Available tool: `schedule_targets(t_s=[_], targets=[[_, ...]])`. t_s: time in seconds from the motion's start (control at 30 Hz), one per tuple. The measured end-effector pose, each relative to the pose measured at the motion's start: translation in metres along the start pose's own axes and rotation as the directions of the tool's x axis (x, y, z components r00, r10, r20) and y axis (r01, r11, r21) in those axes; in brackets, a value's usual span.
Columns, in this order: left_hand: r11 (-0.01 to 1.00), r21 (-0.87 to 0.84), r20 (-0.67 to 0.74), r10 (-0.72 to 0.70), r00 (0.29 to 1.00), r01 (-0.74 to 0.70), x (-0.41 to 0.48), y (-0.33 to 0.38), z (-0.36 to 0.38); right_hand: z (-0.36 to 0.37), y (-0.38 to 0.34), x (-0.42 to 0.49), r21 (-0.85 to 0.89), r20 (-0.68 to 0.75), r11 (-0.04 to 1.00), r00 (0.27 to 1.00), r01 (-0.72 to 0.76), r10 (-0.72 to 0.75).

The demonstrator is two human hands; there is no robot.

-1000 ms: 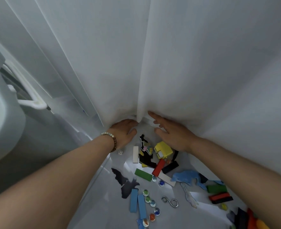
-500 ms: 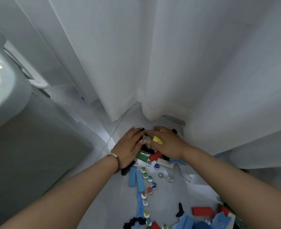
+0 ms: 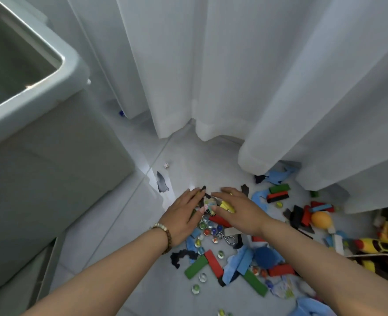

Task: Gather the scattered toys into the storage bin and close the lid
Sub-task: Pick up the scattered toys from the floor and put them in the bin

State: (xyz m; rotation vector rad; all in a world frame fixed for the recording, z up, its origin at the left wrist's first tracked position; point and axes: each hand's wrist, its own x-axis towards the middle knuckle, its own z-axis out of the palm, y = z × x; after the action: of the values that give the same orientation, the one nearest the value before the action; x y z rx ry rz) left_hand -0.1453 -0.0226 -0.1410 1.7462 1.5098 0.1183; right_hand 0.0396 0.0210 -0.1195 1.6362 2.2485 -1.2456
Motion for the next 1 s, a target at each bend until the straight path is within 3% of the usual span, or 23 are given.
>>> schedule_targets(t_s=[0.13,0.23,0.33,0.5,0.6,0.8,0.93,1.0], targets=[[1.000,0.012,-0.117,-0.019,0.993,0.021,-0.010,-0.002,-0.008,0.003,-0.006,-0.008,0.033,-0.055,0.999,0.998,-0.027,0.029],[0.992,0.005,-0.245,-0.121,0.962,0.127,-0.002,-0.009,-0.029,0.002,-0.012,-0.001,0.143,-0.105,0.986,0.990,-0.083,0.098],[0.972,0.021,-0.248,-0.221,0.943,0.234,0.018,-0.020,-0.055,0.000,-0.019,0.014,0.185,-0.062,0.969,0.982,-0.162,0.176],[0.951,0.123,-0.134,-0.266,0.955,0.283,0.039,-0.035,-0.073,0.003,-0.033,0.030,0.031,-0.015,0.977,0.977,-0.212,0.213],[0.964,0.112,-0.252,-0.207,0.945,0.241,0.041,-0.036,-0.071,0.002,-0.039,0.032,-0.011,0.006,0.974,0.974,-0.228,0.228],[0.962,-0.046,-0.361,-0.267,0.894,0.269,0.031,-0.035,-0.061,0.003,-0.037,0.032,0.054,-0.012,0.980,0.981,-0.190,0.191],[0.938,-0.242,-0.387,-0.329,0.861,0.249,0.025,-0.032,-0.061,-0.005,-0.035,0.027,0.358,-0.115,0.927,0.981,-0.108,0.159],[0.896,-0.388,-0.377,-0.369,0.849,0.217,0.019,-0.030,-0.062,-0.015,-0.034,0.021,0.426,-0.167,0.903,0.976,-0.056,0.139]])
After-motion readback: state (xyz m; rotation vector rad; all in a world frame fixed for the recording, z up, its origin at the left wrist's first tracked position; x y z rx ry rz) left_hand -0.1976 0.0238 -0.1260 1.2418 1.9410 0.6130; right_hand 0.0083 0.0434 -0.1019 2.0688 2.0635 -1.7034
